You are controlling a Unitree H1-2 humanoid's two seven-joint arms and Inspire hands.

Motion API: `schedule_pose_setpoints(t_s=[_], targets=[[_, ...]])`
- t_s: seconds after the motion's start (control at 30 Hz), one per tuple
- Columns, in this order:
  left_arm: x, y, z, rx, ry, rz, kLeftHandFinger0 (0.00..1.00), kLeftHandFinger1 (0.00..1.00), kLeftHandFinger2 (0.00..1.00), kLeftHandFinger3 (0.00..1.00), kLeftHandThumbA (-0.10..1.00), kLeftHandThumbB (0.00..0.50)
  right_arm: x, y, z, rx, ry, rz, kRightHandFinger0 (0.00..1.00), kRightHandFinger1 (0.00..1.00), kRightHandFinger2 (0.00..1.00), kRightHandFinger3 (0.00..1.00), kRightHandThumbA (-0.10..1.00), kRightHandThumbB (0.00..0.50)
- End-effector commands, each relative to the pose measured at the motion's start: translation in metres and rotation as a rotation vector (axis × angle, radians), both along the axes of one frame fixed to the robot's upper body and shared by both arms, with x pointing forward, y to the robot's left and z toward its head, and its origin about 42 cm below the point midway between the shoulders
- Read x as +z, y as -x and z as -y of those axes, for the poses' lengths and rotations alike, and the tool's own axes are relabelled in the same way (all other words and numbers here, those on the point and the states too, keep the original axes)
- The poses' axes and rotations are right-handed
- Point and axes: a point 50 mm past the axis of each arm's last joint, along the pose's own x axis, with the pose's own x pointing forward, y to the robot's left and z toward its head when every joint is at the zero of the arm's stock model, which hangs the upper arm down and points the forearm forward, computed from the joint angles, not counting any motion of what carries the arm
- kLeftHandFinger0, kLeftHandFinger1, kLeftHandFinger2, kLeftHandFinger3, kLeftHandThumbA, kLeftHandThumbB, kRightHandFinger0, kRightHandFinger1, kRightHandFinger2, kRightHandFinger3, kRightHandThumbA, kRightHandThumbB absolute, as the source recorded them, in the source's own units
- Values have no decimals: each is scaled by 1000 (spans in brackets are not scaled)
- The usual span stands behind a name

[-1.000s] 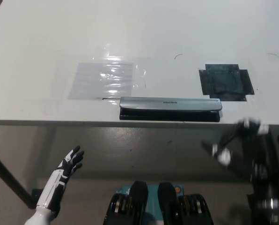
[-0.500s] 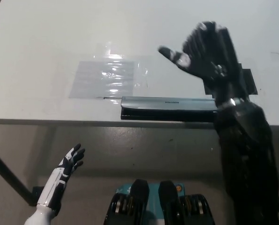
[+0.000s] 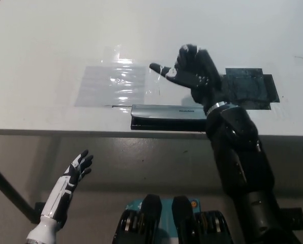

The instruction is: The paper pin puncher is placed at the center of the table and close to the robot and the robot uses its right fist to press on the paper pin puncher

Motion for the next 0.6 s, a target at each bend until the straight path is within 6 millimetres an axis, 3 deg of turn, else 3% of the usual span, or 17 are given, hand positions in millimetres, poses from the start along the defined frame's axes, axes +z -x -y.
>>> schedule_pose_setpoints(t_s=[0.0, 0.07, 0.3, 0.57], targets=[[14, -3, -1, -27, -25, 69, 1000, 1000, 1000, 1000, 1000, 250, 12, -8, -9, -24, -34, 71, 0, 0, 3, 58, 1000, 215], [14, -3, -1, -27, -21, 67, 1000, 1000, 1000, 1000, 1000, 265, 4, -8, -10, -22, -49, 45, 0, 0, 0, 16, 1000, 218], [9, 2, 1, -22, -12, 52, 1000, 1000, 1000, 1000, 1000, 267, -41, 2, -24, 9, -17, -41, 0, 0, 28, 45, 1000, 205], [6, 4, 0, -20, -11, 40, 1000, 1000, 1000, 1000, 1000, 261, -110, 22, -33, 20, 52, -164, 0, 13, 264, 99, 1000, 174]])
